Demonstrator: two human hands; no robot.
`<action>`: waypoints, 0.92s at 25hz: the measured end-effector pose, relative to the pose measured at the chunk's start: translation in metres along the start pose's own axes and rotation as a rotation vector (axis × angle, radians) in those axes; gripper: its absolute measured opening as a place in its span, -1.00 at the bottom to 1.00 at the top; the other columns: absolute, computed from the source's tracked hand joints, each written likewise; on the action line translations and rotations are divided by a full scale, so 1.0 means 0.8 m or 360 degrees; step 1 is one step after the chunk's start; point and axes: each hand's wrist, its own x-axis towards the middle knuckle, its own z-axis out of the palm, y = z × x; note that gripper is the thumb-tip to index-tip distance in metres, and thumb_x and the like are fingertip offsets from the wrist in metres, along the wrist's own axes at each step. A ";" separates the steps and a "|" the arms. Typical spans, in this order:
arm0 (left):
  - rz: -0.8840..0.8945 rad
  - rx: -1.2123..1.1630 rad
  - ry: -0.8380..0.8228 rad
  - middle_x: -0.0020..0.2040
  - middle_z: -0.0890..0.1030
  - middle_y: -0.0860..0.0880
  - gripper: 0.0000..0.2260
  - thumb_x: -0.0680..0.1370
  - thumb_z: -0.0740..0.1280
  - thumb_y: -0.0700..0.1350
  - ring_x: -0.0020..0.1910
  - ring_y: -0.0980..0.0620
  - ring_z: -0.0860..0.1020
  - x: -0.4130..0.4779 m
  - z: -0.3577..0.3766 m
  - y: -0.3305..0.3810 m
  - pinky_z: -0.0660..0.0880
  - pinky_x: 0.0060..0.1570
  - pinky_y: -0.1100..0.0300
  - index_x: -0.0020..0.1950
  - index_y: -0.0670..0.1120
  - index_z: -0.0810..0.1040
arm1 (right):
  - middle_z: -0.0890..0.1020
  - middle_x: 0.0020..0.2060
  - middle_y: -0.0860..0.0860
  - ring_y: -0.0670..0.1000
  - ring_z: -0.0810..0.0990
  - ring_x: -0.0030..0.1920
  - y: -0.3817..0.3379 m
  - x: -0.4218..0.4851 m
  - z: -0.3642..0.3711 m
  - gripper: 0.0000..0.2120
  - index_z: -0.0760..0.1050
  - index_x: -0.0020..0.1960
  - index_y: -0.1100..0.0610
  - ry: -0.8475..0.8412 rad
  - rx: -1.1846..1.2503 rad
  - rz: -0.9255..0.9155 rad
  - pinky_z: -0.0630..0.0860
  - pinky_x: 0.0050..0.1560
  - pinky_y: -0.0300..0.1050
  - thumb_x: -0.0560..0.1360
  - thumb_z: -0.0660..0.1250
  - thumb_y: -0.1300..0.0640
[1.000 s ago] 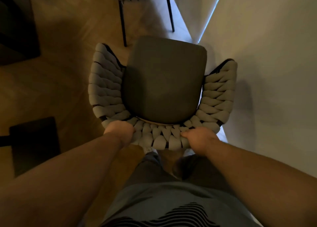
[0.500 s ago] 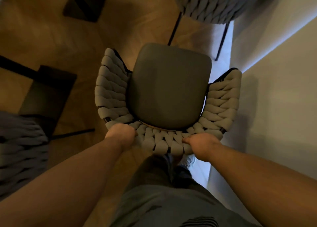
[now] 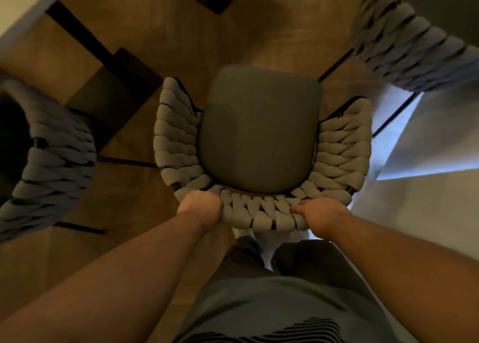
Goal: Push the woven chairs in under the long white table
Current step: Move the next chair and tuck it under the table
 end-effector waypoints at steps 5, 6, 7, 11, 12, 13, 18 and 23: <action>-0.0159 -0.0275 -0.0056 0.12 0.64 0.01 -0.78 0.69 0.26 -0.08 0.08 -0.03 0.62 0.012 -0.004 0.005 0.58 0.07 0.02 0.28 0.09 0.60 | 0.37 0.59 0.03 0.16 0.41 0.51 0.039 0.036 -0.057 -0.30 0.15 0.67 -0.16 0.0008 -0.0276 -0.0163 0.42 0.49 0.13 0.63 0.36 0.14; -0.0198 -0.0325 -0.0075 0.14 0.64 0.01 -0.78 0.68 0.26 -0.07 0.10 -0.04 0.62 0.015 -0.004 0.009 0.59 0.12 -0.01 0.29 0.10 0.60 | 0.35 0.60 0.02 0.16 0.40 0.52 0.047 0.043 -0.069 -0.29 0.13 0.68 -0.16 0.0012 -0.0333 -0.0203 0.40 0.50 0.14 0.64 0.35 0.15; -0.0245 -0.0370 -0.0094 0.17 0.64 0.02 -0.76 0.68 0.26 -0.07 0.13 -0.04 0.61 0.018 -0.007 0.013 0.59 0.16 -0.03 0.30 0.11 0.60 | 0.35 0.60 0.02 0.16 0.39 0.52 0.055 0.048 -0.082 -0.29 0.13 0.68 -0.17 0.0018 -0.0399 -0.0237 0.41 0.50 0.14 0.64 0.35 0.16; -0.0418 -0.0580 -0.0145 0.24 0.62 0.00 -0.69 0.68 0.27 -0.10 0.19 -0.06 0.59 0.025 -0.030 0.048 0.58 0.22 -0.06 0.40 0.13 0.54 | 0.43 0.53 0.04 0.19 0.44 0.46 0.101 0.069 -0.136 -0.29 0.15 0.66 -0.19 0.0049 -0.0687 -0.0372 0.48 0.43 0.15 0.63 0.35 0.20; -0.0456 -0.0621 -0.0127 0.22 0.63 0.01 -0.68 0.67 0.29 -0.10 0.18 -0.06 0.60 0.027 -0.036 0.058 0.58 0.21 -0.05 0.40 0.14 0.54 | 0.44 0.52 0.05 0.19 0.44 0.45 0.112 0.075 -0.148 -0.29 0.15 0.66 -0.19 0.0056 -0.0760 -0.0404 0.49 0.42 0.15 0.64 0.33 0.21; -0.0503 -0.0698 -0.0123 0.21 0.63 0.01 -0.68 0.66 0.31 -0.10 0.18 -0.06 0.60 0.029 -0.040 0.068 0.58 0.20 -0.05 0.39 0.15 0.54 | 0.44 0.52 0.05 0.20 0.45 0.45 0.122 0.083 -0.163 -0.29 0.14 0.66 -0.20 0.0057 -0.0841 -0.0440 0.49 0.41 0.15 0.64 0.32 0.22; -0.0590 -0.1023 -0.0132 0.24 0.62 -0.04 -0.69 0.65 0.30 -0.12 0.19 -0.10 0.60 0.050 -0.057 0.088 0.58 0.16 -0.05 0.38 0.10 0.56 | 0.42 0.53 0.06 0.18 0.43 0.46 0.147 0.118 -0.223 -0.36 0.16 0.66 -0.18 0.0086 -0.1087 -0.0533 0.48 0.40 0.12 0.67 0.25 0.20; -0.0604 -0.1086 -0.0074 0.15 0.65 -0.02 -0.78 0.64 0.31 -0.12 0.10 -0.10 0.62 0.074 -0.069 0.064 0.60 0.12 -0.09 0.26 0.10 0.59 | 0.43 0.51 0.05 0.17 0.41 0.46 0.150 0.159 -0.277 -0.41 0.17 0.65 -0.16 0.0093 -0.1198 -0.0490 0.41 0.45 0.12 0.68 0.20 0.19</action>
